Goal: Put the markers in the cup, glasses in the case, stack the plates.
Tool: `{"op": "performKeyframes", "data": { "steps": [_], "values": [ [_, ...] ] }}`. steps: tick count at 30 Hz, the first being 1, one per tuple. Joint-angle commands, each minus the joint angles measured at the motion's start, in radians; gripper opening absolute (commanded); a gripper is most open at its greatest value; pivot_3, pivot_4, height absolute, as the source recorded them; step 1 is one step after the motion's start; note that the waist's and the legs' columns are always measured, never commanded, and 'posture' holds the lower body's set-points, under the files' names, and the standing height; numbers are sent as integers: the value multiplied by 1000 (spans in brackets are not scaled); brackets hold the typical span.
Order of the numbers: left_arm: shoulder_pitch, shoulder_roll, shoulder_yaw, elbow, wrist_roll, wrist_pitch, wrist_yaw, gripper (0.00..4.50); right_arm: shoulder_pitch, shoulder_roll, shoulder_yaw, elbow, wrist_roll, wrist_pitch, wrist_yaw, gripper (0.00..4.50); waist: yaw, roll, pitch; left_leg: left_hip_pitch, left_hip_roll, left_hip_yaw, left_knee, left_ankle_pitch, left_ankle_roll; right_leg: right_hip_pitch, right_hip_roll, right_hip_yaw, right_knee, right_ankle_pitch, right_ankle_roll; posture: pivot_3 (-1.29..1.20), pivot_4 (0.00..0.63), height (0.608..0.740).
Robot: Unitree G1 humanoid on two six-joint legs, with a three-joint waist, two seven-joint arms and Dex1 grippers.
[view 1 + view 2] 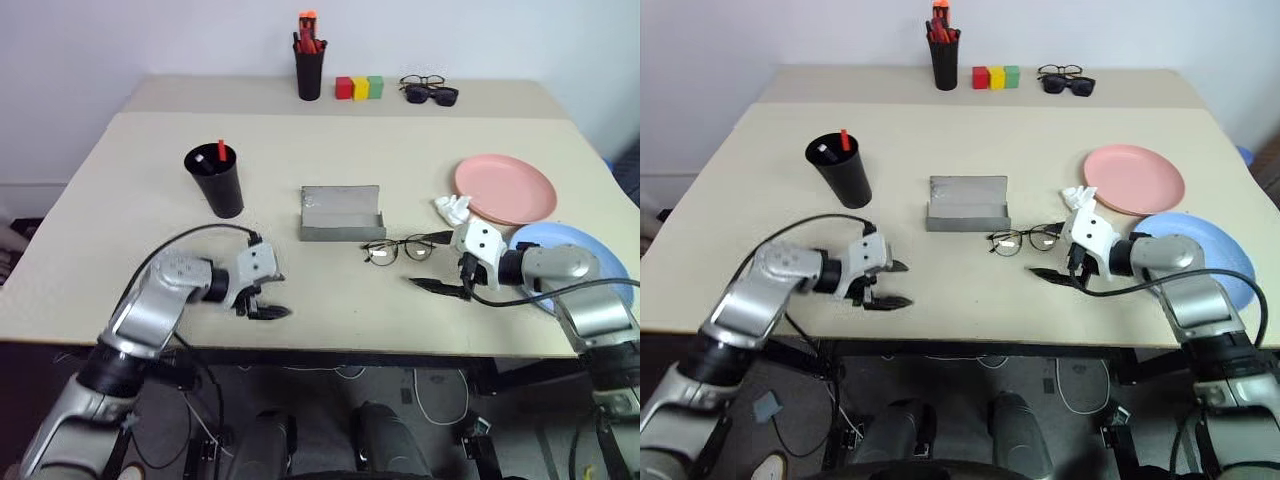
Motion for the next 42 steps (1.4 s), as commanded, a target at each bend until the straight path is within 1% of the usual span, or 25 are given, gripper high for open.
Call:
{"op": "performKeyframes", "data": {
  "steps": [1,3,6,9,12,14,16,18,22,26,31,35,40,42],
  "values": [
    [7,-54,30,-115,-38,101,107,3494,-111,27,19,126,-32,-71,53,4500,4,0,0,0,0,0,0,0,0,0,0,0,-1,0,0,0,150,740],
    [17,-83,23,-152,-45,163,162,3494,-182,52,36,213,-49,-102,82,4500,0,0,0,0,-1,1,0,0,-1,0,0,0,-1,0,0,0,150,740],
    [17,-97,25,-194,-52,201,218,3494,-252,76,58,319,-78,-149,121,4500,-10,0,0,0,0,1,-2,1,-1,-1,0,0,-1,0,0,0,150,740],
    [10,-99,77,-234,-109,220,237,3494,-290,81,72,394,-101,-191,157,4500,-12,0,0,0,0,1,-2,1,-1,-2,1,0,-1,0,0,0,150,740],
    [27,-88,145,-259,-199,269,227,3494,-325,73,83,478,-132,-239,194,4500,-12,0,0,0,0,1,-2,1,-2,-2,0,0,-1,0,0,0,150,740],
    [58,-71,173,-279,-241,254,216,3494,-353,75,84,530,-146,-268,205,4500,-16,1,0,0,0,1,-2,1,-2,-2,0,0,-1,0,0,0,150,740],
    [94,-71,189,-284,-248,171,232,3494,-379,85,83,577,-157,-291,208,4500,-17,1,0,0,0,1,-2,1,-2,-2,0,0,-1,0,0,0,150,740],
    [124,-40,172,-285,-256,138,212,3494,-403,96,84,616,-167,-308,210,4500,-16,1,0,0,0,1,-2,1,-2,-2,0,0,-1,0,0,0,150,740],
    [167,-7,159,-289,-307,123,178,3494,-436,116,84,667,-183,-330,217,4500,-16,1,0,0,0,1,-2,1,-3,-2,0,0,-1,0,0,0,150,740],
    [196,1,182,-296,-350,100,180,3494,-445,129,82,684,-191,-334,224,4500,-13,1,0,0,0,1,-2,1,-3,-2,-1,0,-1,0,0,0,150,740],
    [229,41,218,-307,-408,80,157,3494,-441,135,81,701,-202,-344,230,4500,-15,1,0,0,0,1,-2,1,-3,-2,-1,0,-2,0,0,0,150,740],
    [258,83,230,-311,-423,37,133,3494,-448,143,82,722,-212,-352,227,4500,-16,1,0,0,0,1,-2,1,-3,-2,-1,0,-2,0,0,0,150,740],
    [263,98,223,-311,-435,23,142,3494,-448,158,82,733,-216,-356,230,4500,-16,1,0,0,0,1,-3,1,-3,-2,-1,0,-2,0,0,0,150,740],
    [262,99,220,-315,-436,23,147,3553,-449,162,82,740,-220,-358,229,3942,-16,1,0,0,0,1,-3,1,-3,-2,-1,0,-2,0,0,0,150,740]
  ]
}}
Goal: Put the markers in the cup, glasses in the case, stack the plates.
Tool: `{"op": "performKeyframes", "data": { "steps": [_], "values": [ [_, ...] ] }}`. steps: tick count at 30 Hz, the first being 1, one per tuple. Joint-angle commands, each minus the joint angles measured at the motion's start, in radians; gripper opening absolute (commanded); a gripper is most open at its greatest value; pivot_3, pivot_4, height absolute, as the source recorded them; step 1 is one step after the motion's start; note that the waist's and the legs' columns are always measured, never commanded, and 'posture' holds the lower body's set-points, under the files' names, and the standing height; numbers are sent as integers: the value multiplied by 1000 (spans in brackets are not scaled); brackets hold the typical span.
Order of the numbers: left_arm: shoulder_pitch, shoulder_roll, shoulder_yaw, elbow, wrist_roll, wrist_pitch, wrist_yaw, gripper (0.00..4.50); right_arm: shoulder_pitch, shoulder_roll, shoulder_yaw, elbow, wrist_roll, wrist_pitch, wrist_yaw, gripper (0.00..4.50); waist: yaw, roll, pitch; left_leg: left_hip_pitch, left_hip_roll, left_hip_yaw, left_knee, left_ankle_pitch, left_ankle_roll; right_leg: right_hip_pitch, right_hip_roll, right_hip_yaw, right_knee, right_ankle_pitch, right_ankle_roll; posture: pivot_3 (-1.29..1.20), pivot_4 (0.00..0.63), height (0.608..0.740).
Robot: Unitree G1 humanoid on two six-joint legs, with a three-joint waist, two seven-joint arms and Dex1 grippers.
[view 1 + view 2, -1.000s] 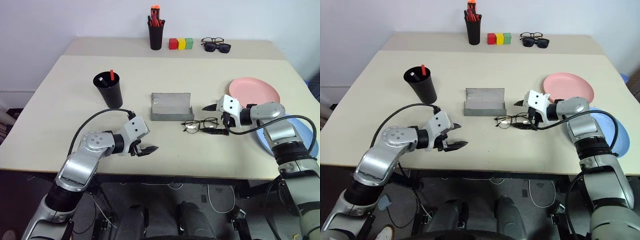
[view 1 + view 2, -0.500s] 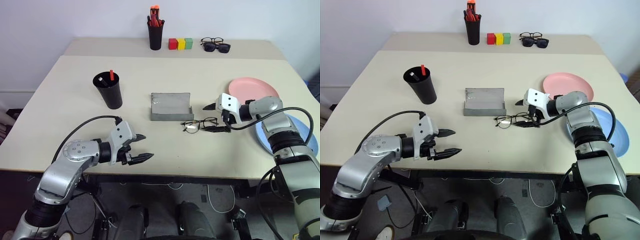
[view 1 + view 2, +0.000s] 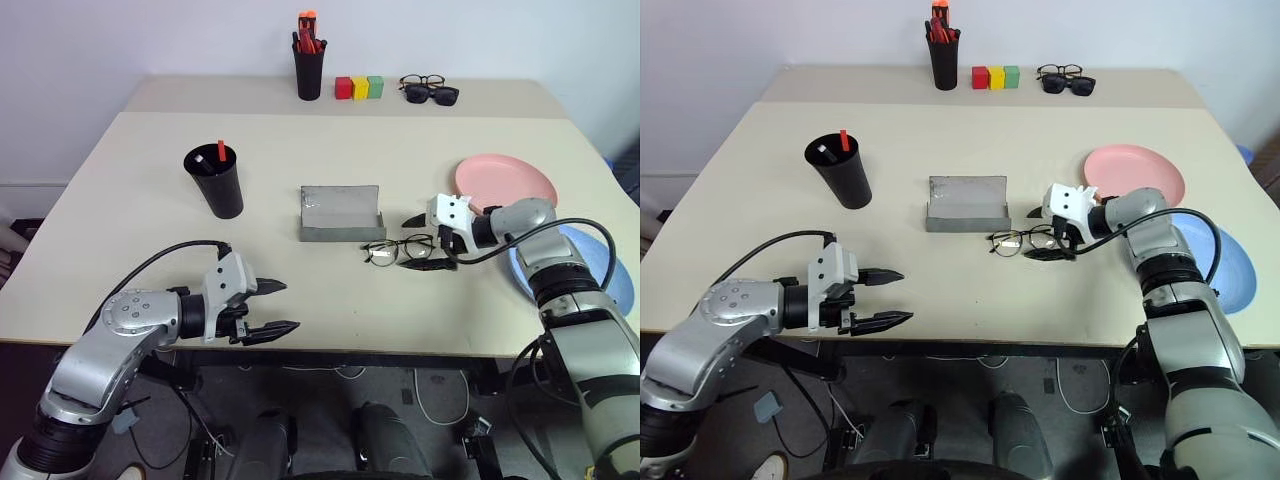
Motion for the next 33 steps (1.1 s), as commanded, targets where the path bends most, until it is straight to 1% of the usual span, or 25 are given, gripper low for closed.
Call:
{"op": "performKeyframes", "data": {
  "steps": [1,2,4,5,7,8,9,15,21,29,33],
  "values": [
    [-4,10,16,-42,-26,-21,7,3553,-31,3,-16,9,-1,-18,1,3664,1,0,0,0,0,0,0,0,0,0,0,0,0,0,0,0,150,740],
    [-3,12,21,-45,-29,-19,8,3553,-33,7,-15,14,-4,-19,-2,3182,1,0,0,0,0,0,0,0,0,0,0,0,0,0,0,0,150,740],
    [0,16,27,-51,-33,-16,13,3553,-35,11,-14,24,-7,-23,-5,2082,0,0,0,0,0,0,0,0,0,0,0,0,0,0,0,0,150,740],
    [3,19,32,-52,-36,-14,17,3553,-37,14,-13,30,-10,-26,-8,1673,0,0,0,0,0,0,0,0,0,0,0,0,0,0,0,0,150,740],
    [7,26,38,-54,-42,-13,23,3553,-39,17,-12,41,-14,-36,-13,617,-2,0,0,0,0,0,0,0,0,0,0,0,0,0,0,0,150,740],
    [9,27,39,-56,-44,-13,28,3553,-39,17,-12,44,-15,-39,-15,223,-3,0,0,0,0,0,0,0,0,0,0,0,0,0,0,0,150,740],
    [10,29,38,-57,-46,-13,31,3553,-39,18,-12,46,-16,-41,-16,101,-3,0,0,0,0,0,0,0,0,0,0,0,0,0,0,0,150,740],
    [11,26,24,-51,-47,-25,45,3553,-30,7,-15,32,-11,-45,-14,101,-1,0,0,0,0,0,0,0,0,0,0,0,0,0,0,0,150,740],
    [-18,14,-7,-25,-40,-36,53,3553,-20,-27,-34,-19,13,-15,13,101,1,0,0,0,0,0,0,0,0,0,0,0,0,0,0,0,150,740],
    [-29,2,-30,-12,-39,-45,57,3553,-15,-96,-107,-256,124,183,103,101,0,1,1,0,0,0,0,0,0,0,0,0,0,0,0,0,150,740],
    [-33,-1,-33,-8,-44,-44,62,3553,-79,-61,-142,-306,170,257,67,101,-2,2,1,0,0,0,-1,-1,1,0,0,0,0,0,0,0,150,740]
  ]
}}
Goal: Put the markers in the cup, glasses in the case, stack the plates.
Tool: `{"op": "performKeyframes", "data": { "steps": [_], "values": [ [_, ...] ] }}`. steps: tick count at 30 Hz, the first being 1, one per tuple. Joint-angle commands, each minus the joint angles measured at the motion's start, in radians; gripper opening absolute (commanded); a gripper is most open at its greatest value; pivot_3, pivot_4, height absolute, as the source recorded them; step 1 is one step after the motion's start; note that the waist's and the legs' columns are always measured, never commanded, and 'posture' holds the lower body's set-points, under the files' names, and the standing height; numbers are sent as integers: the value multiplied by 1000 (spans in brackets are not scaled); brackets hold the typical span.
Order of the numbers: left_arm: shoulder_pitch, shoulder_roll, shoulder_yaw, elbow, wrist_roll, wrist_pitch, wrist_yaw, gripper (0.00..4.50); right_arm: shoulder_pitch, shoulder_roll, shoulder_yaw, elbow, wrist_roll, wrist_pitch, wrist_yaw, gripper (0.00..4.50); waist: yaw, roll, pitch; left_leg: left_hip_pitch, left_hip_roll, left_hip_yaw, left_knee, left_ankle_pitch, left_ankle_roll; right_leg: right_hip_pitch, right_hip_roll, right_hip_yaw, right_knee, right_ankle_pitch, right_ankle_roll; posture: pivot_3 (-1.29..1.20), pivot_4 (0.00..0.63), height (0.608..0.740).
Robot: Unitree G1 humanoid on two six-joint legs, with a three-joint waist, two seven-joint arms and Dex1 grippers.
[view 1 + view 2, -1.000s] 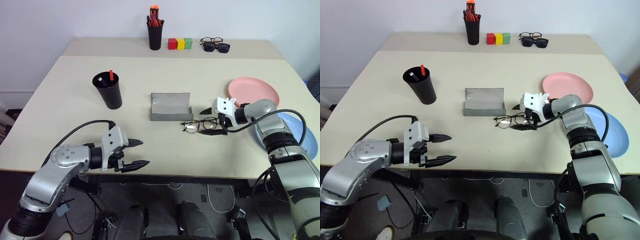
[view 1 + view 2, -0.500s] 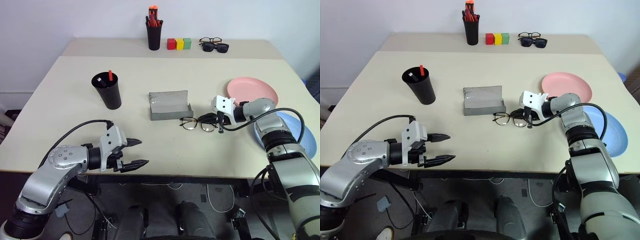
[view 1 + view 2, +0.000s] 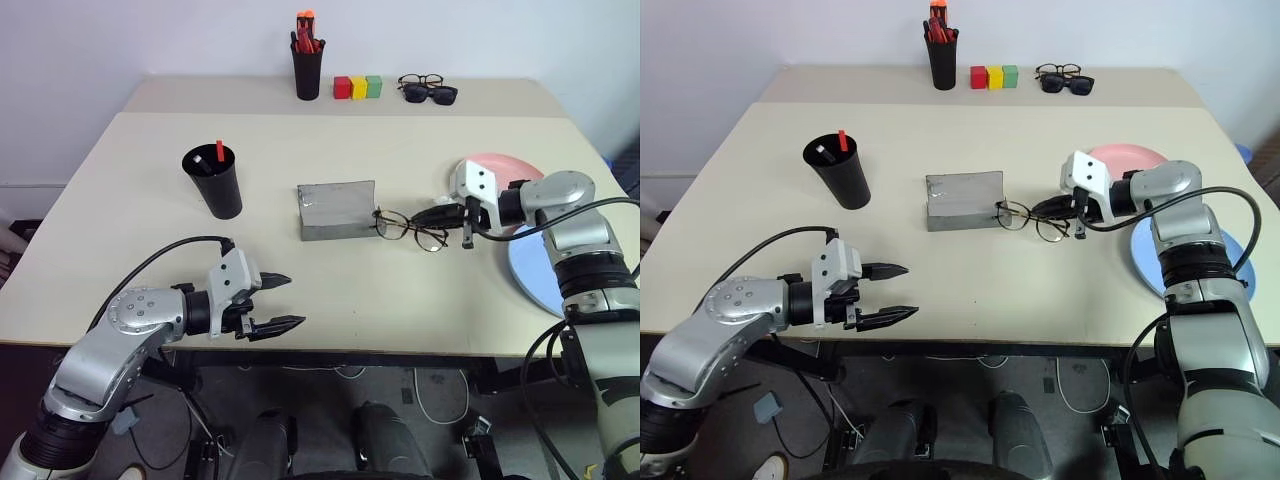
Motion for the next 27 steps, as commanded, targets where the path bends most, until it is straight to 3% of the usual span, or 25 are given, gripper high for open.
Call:
{"op": "performKeyframes", "data": {
  "steps": [1,11,27],
  "values": [
    [-15,-2,6,-9,-12,-11,6,3553,-76,30,-47,-54,56,57,-32,101,0,0,0,0,0,0,0,0,0,0,0,0,0,0,0,0,150,740],
    [44,10,56,-83,-37,30,71,3553,-241,240,32,319,-120,-393,-287,101,1,0,0,-1,-1,0,0,1,-1,0,-1,-1,-1,0,0,0,150,740],
    [137,10,107,-179,-73,72,175,3553,-292,371,47,522,-203,-539,-447,101,-23,0,0,-1,-1,0,-1,1,-2,-1,-1,-2,0,0,0,0,150,740]
  ]
}}
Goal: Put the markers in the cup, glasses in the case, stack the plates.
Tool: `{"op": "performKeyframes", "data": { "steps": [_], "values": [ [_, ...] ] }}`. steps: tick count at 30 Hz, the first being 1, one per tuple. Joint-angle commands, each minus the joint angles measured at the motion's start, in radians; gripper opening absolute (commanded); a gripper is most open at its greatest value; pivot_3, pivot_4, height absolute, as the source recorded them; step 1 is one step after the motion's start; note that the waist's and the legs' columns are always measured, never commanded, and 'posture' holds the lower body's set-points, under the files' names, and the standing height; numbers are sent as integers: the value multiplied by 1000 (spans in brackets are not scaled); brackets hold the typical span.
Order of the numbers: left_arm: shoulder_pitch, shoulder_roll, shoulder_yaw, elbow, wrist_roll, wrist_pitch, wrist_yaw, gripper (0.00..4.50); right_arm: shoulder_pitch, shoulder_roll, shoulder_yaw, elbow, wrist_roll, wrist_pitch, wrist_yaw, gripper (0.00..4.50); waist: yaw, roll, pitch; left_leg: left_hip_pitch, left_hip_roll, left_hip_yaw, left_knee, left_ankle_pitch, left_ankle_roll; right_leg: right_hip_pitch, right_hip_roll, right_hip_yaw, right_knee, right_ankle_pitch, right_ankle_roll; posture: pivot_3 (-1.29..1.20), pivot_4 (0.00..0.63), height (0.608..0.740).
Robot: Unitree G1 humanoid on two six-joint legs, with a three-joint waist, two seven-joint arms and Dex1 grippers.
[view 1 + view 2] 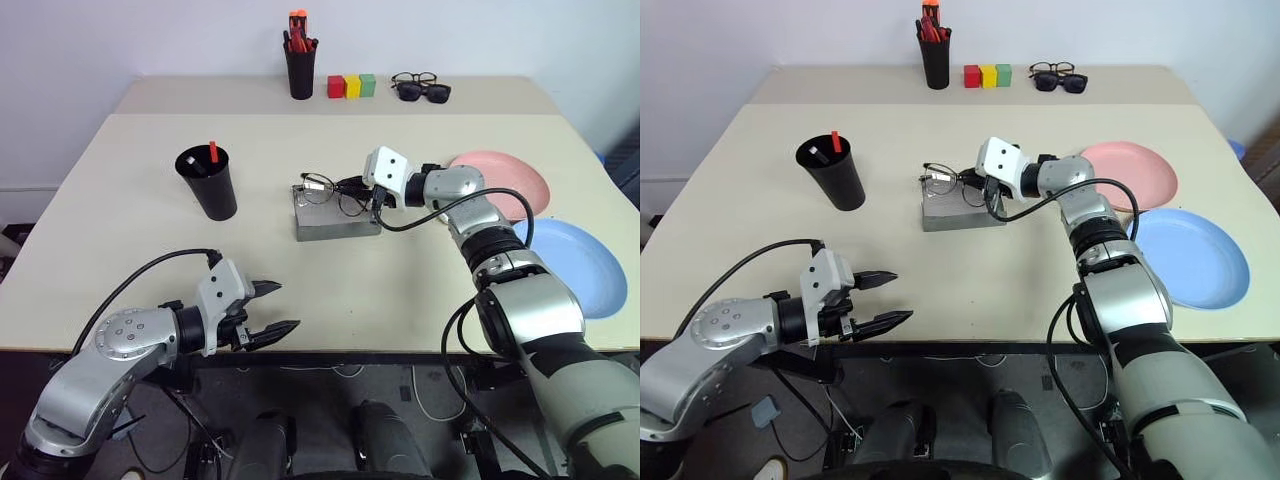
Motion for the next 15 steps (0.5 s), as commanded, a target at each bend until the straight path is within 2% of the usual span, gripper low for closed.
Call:
{"op": "performKeyframes", "data": {
  "steps": [1,7,14,15],
  "values": [
    [-1,3,33,-43,-22,-2,15,3553,-31,10,-3,6,-22,-49,-49,101,0,0,0,0,0,0,0,0,0,0,0,0,0,0,0,0,150,740],
    [0,8,37,-45,-28,-3,31,3553,-11,11,24,32,-80,-84,-106,101,-1,0,0,0,0,0,0,0,0,0,0,0,0,0,0,0,150,740],
    [4,16,45,-42,-30,-8,37,3553,23,4,43,38,-111,-101,-84,101,-1,0,0,0,0,0,0,0,0,0,0,0,0,0,0,0,150,740],
    [1,15,46,-41,-31,-9,38,3553,30,2,45,36,-112,-102,-73,364,-1,0,0,0,0,0,0,0,0,0,0,0,0,0,0,0,150,740]
  ]
}}
